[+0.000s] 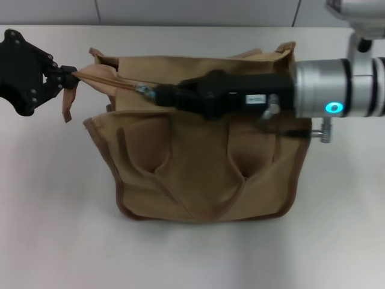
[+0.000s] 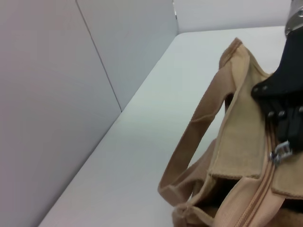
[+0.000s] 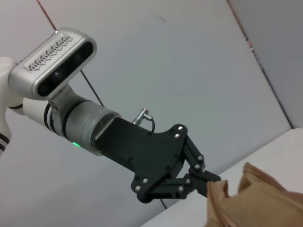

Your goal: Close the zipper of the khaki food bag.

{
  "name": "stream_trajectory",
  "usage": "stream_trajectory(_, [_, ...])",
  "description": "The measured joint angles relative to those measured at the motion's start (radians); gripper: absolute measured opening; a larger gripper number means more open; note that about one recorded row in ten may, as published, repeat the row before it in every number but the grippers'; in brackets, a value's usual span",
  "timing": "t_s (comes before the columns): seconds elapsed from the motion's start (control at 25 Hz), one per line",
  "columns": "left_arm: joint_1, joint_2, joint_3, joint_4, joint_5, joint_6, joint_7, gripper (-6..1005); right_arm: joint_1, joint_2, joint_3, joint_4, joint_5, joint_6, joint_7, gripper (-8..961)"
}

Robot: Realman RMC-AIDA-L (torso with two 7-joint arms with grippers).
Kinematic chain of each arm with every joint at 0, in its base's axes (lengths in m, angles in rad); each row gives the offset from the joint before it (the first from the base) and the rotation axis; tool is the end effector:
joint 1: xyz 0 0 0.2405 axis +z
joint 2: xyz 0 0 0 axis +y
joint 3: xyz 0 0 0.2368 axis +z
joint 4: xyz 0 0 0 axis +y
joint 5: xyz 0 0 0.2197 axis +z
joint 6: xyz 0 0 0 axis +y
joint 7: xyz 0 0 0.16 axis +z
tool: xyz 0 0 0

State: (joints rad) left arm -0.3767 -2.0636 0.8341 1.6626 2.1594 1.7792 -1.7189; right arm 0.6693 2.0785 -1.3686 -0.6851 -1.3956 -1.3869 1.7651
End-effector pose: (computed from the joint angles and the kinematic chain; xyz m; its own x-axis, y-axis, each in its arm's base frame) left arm -0.1808 0.3199 0.1254 0.9957 0.0769 0.0523 0.0923 -0.8851 -0.4562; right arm 0.1104 0.3503 -0.0611 0.6718 -0.4945 -0.5516 -0.4460 -0.8645 0.2318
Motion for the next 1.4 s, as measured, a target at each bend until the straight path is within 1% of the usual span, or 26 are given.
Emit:
stream_trajectory(0.08, [0.000,0.000,-0.005,-0.022,0.000,-0.006,0.000,35,-0.026,0.000,0.068,-0.005,-0.042,-0.046,-0.005,5])
stream_trajectory(0.12, [0.000,0.000,-0.011,-0.039,0.000,-0.008,0.001,34,-0.026,0.000,0.068,-0.005,-0.042,-0.046,-0.005,5])
stream_trajectory(0.16, [0.000,-0.001,-0.021,-0.066,0.000,-0.010,0.003,34,-0.036,0.000,0.095,-0.008,-0.058,-0.066,-0.007,5])
stream_trajectory(0.44, [-0.003,-0.001,-0.055,-0.130,-0.007,-0.015,0.022,33,-0.114,-0.004,0.298,-0.050,-0.183,-0.201,-0.013,4])
stream_trajectory(0.52, [-0.005,-0.001,-0.066,-0.150,-0.007,-0.016,0.032,33,-0.132,-0.011,0.349,-0.053,-0.215,-0.232,-0.014,4])
stream_trajectory(0.56, [-0.010,0.000,-0.074,-0.173,-0.008,-0.016,0.041,33,-0.148,-0.017,0.400,-0.053,-0.247,-0.262,-0.017,4])
stream_trajectory(0.6, [-0.010,0.000,-0.074,-0.173,-0.008,-0.016,0.041,33,-0.148,-0.017,0.400,-0.053,-0.247,-0.262,-0.017,4])
stream_trajectory(0.76, [-0.015,-0.001,-0.076,-0.206,-0.009,-0.016,0.046,33,-0.177,-0.036,0.508,-0.049,-0.317,-0.316,-0.019,4])
stream_trajectory(0.8, [-0.015,-0.001,-0.076,-0.206,-0.009,-0.016,0.046,32,-0.177,-0.036,0.508,-0.049,-0.317,-0.316,-0.019,4])
stream_trajectory(0.92, [-0.016,-0.003,-0.076,-0.224,-0.013,-0.016,0.046,32,-0.182,-0.045,0.549,-0.046,-0.349,-0.337,-0.021,4])
stream_trajectory(0.96, [-0.017,-0.003,-0.076,-0.230,-0.015,-0.019,0.046,32,-0.184,-0.052,0.566,-0.044,-0.364,-0.341,-0.021,3])
stream_trajectory(1.0, [-0.017,-0.003,-0.077,-0.235,-0.017,-0.020,0.046,32,-0.184,-0.052,0.566,-0.044,-0.364,-0.341,-0.021,3])
stream_trajectory(1.04, [-0.017,-0.003,-0.077,-0.235,-0.017,-0.020,0.046,32,-0.184,-0.058,0.574,-0.044,-0.368,-0.348,-0.021,3])
stream_trajectory(1.4, [-0.021,-0.003,-0.072,-0.241,-0.023,-0.022,0.032,31,-0.172,-0.065,0.585,-0.042,-0.368,-0.374,-0.018,9])
